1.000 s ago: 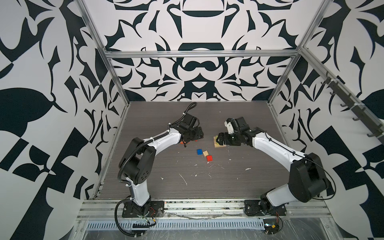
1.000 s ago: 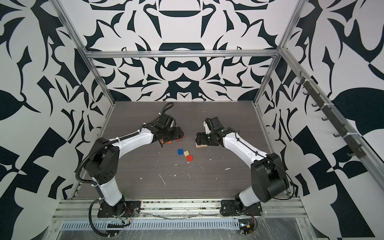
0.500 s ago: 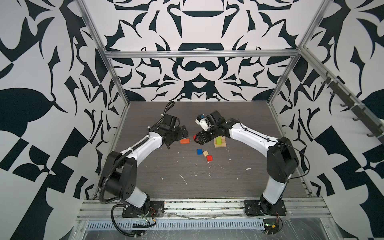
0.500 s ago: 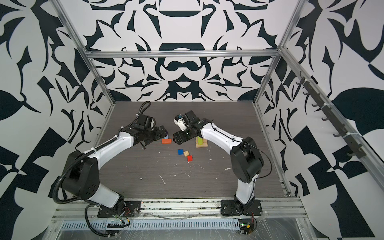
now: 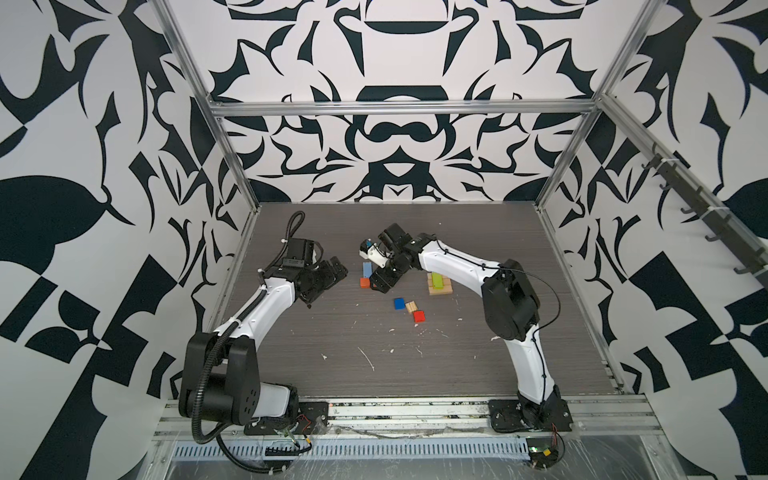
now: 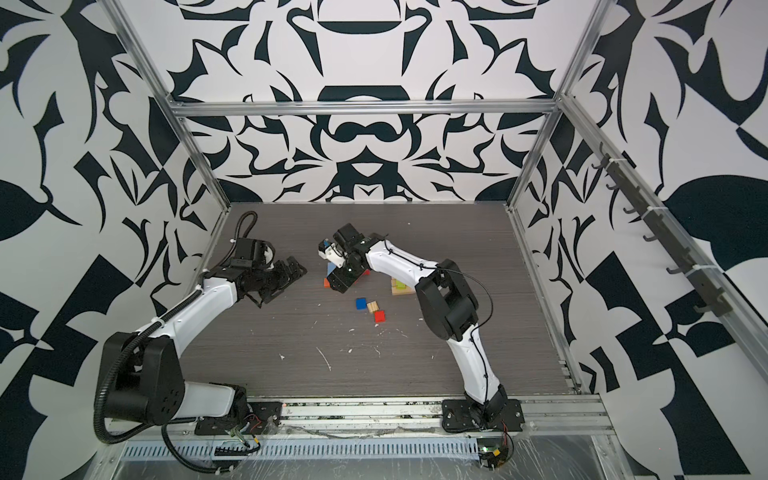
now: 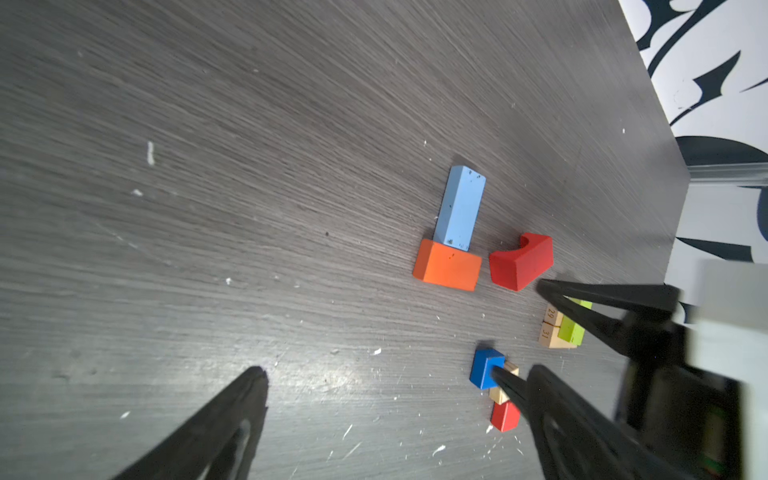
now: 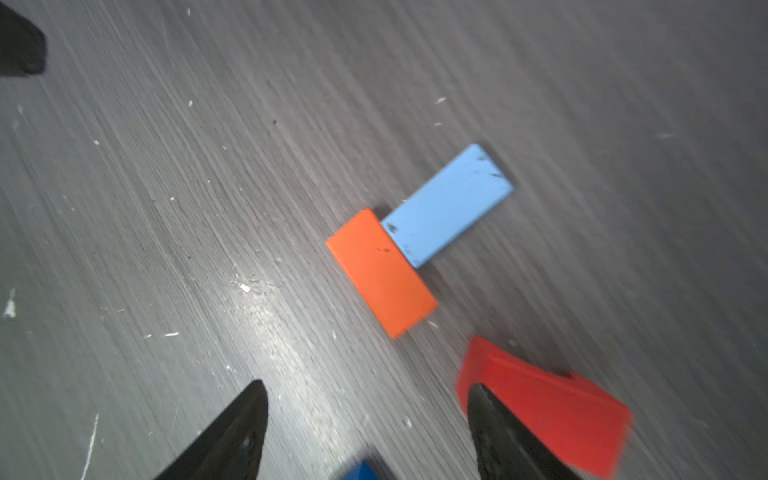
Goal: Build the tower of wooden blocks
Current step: 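Raise the left gripper away while the right gripper moves over the orange block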
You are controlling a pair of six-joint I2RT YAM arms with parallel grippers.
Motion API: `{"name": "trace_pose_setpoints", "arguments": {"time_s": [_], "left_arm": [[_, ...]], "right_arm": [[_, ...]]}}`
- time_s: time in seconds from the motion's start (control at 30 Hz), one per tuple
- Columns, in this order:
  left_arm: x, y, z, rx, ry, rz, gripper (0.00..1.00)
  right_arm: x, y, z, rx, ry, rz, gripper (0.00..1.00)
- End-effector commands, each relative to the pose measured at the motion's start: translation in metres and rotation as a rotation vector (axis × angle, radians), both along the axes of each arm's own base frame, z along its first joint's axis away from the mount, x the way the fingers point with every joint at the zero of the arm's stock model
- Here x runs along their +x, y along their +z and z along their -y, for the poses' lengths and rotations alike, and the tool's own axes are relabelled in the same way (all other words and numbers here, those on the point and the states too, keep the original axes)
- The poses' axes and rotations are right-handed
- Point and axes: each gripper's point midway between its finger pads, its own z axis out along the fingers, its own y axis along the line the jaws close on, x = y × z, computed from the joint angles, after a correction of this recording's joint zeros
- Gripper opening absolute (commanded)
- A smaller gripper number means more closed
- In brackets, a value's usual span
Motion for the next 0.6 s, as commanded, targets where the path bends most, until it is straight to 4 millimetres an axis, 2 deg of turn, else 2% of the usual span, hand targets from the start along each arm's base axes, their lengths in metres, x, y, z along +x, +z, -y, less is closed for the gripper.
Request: {"name": "trace_pose_setpoints", "arguments": {"time_s": [0.0, 0.2, 0.57], "left_arm": [[-0.011, 0.002, -0.001, -0.035, -0.010, -0.022, 0.99], [-0.015, 0.003, -0.005, -0.080, 0.003, -0.029, 1.00], [-0.014, 0.007, -0.004, -0.101, 0.016, -0.020, 0.99]], "right_arm": [[0.007, 0.013, -0.013, 0.005, 0.047, 0.057, 0.77], [0.016, -0.001, -0.023, -0.031, 0.071, 0.071, 0.75], [0.023, -0.008, -0.024, -0.048, 0.089, 0.103, 0.74]]}}
